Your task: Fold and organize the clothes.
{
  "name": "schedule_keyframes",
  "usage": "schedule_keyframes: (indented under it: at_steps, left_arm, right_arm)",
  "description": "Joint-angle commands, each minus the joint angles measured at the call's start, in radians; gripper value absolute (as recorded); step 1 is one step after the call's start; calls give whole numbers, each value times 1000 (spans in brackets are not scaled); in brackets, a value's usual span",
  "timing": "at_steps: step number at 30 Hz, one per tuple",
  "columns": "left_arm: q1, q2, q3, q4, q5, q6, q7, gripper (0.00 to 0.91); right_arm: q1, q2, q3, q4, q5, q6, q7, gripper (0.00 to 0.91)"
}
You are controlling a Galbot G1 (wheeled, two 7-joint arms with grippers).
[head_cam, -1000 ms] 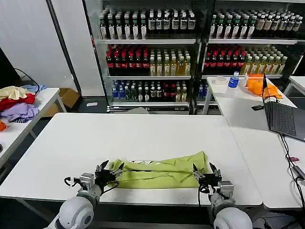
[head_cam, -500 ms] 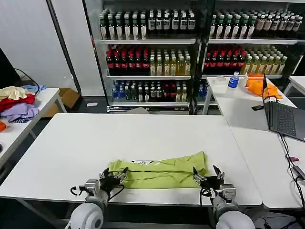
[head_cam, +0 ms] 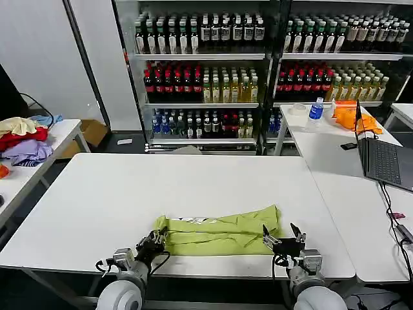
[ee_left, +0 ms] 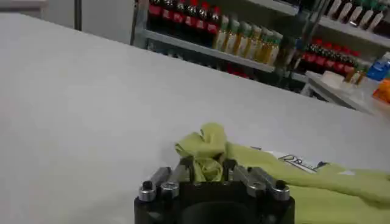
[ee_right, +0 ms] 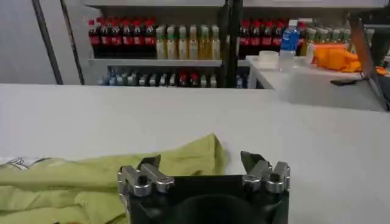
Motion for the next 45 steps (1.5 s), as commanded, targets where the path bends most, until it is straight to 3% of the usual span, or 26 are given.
schedule_keyframes:
  at_steps: [1,12,19,24,30,45]
  left_arm:
    - [-3,41,-77,-23,-42,-10,5,30]
    - [-32,302,-291,15,-186,1,24,30]
    - [-56,386,-357,46,-262,17,39,30]
    - [-56,344,-326,-76,-475,41,39,30]
    - [-43,257,-223,-211,-568,53,60,30]
    - [-133,98,53,-159,-528,49,44,30]
  right_arm:
    - [-6,-3,8,6,4,1,1,907]
    - [11,-12,10,2,19,6,3,907]
    - [26,-18,8,-2,30,5,2,907]
    - [25,-16,0,-5,28,4,2,907]
    - [22,-20,-7,-8,25,4,2,907]
    - [18,-24,-10,-14,22,4,1,907]
